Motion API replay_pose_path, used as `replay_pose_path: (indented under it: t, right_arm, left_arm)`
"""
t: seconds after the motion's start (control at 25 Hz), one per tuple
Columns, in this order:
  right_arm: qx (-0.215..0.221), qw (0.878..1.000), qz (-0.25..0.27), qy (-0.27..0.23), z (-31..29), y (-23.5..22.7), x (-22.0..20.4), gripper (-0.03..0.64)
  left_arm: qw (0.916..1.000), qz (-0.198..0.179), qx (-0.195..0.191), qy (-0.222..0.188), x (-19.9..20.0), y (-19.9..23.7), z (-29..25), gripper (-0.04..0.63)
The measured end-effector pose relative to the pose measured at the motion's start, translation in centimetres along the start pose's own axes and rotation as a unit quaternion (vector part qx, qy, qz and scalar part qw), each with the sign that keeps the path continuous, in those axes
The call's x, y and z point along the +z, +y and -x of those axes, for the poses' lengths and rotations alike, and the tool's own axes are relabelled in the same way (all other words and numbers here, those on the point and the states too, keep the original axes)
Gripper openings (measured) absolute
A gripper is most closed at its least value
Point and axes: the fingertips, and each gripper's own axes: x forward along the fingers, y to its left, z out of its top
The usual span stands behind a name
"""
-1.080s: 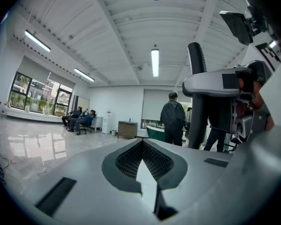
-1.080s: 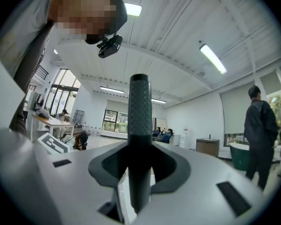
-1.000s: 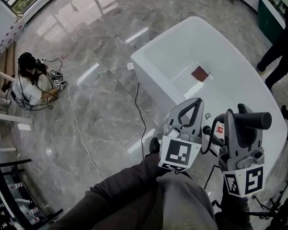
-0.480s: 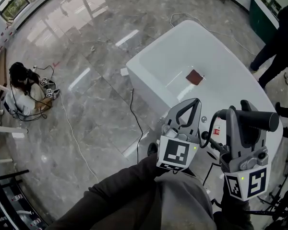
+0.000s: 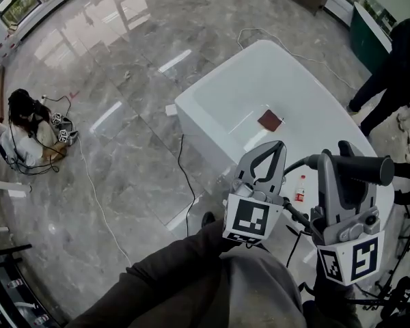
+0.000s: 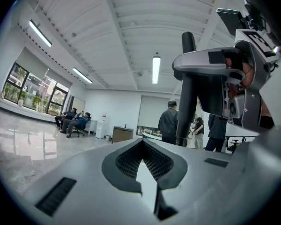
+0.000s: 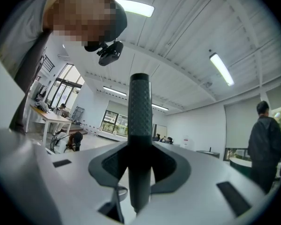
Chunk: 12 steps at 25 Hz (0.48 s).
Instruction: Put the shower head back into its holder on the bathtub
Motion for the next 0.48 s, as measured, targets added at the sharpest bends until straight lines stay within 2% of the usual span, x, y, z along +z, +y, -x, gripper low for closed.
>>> replay_pose_path:
  t: [0.24,0.48]
  right_arm:
    - [-0.001,1.000,-0.020,0.021,0.4,-1.1,-2.0,0.129]
    - [-0.014,0.997,-0.045,0.056,1.5,-1.7,-6.1,0.129]
  left_arm:
    - [0.9999,0.003,0.003,0.014,-0.2,-0.2,-0.9,0.003]
    - [0.9994,0.003,0.004,0.033,-2.2,-0.4,-1.2,0.003]
